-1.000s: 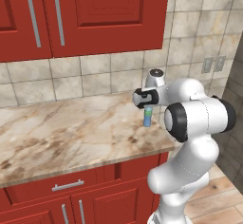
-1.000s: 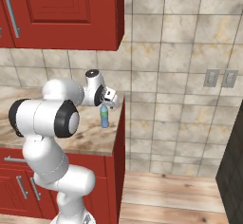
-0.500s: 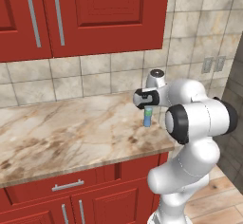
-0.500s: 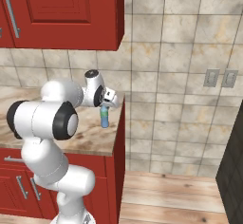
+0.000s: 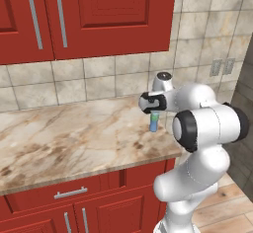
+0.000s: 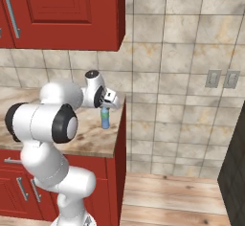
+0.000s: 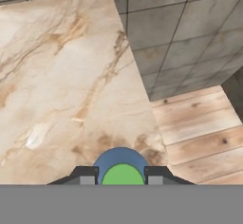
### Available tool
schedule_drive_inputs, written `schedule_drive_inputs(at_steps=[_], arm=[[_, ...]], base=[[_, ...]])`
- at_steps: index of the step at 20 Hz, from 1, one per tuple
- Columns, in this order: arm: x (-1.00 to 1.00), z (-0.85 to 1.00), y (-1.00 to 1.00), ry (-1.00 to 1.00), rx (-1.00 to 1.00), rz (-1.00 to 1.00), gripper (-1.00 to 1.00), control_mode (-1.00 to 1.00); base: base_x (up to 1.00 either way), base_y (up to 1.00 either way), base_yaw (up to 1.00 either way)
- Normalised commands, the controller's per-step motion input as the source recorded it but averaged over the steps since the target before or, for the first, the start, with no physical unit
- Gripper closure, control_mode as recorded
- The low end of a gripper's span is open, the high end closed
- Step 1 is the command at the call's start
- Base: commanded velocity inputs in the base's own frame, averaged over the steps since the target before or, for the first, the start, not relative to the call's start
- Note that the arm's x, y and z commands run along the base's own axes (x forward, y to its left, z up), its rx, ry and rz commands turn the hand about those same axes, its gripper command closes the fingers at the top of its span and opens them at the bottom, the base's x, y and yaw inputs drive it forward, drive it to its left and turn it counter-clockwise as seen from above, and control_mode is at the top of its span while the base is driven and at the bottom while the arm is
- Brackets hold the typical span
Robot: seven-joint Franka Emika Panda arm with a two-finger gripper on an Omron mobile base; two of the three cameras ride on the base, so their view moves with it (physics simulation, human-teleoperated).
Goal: Place the drinks on the dining counter in a tight cluster.
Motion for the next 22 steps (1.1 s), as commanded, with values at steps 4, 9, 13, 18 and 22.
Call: schedule_drive_inputs(at_steps=[4,9,13,18,22], arm=[[-0.6,0.64,0.0,0.0,0.01,0.0,1.0,-1.0],[-1.0,0.87,0.0,0.0,0.01,0.0,1.0,-1.0],[-1.0,0.94,0.0,-0.01,0.0,0.05,1.0,-1.0],[-0.9,0.33,0.0,-0.1,0.0,0.16,1.0,-1.0],[-0.07,0.0,0.0,0.0,0.0,0.02,1.0,-1.0]], base=[[0.0,0.0,0.0],[0.0,0.0,0.0],[0.0,0.0,0.0],[0.0,0.0,0.0],[0.0,0.0,0.0]])
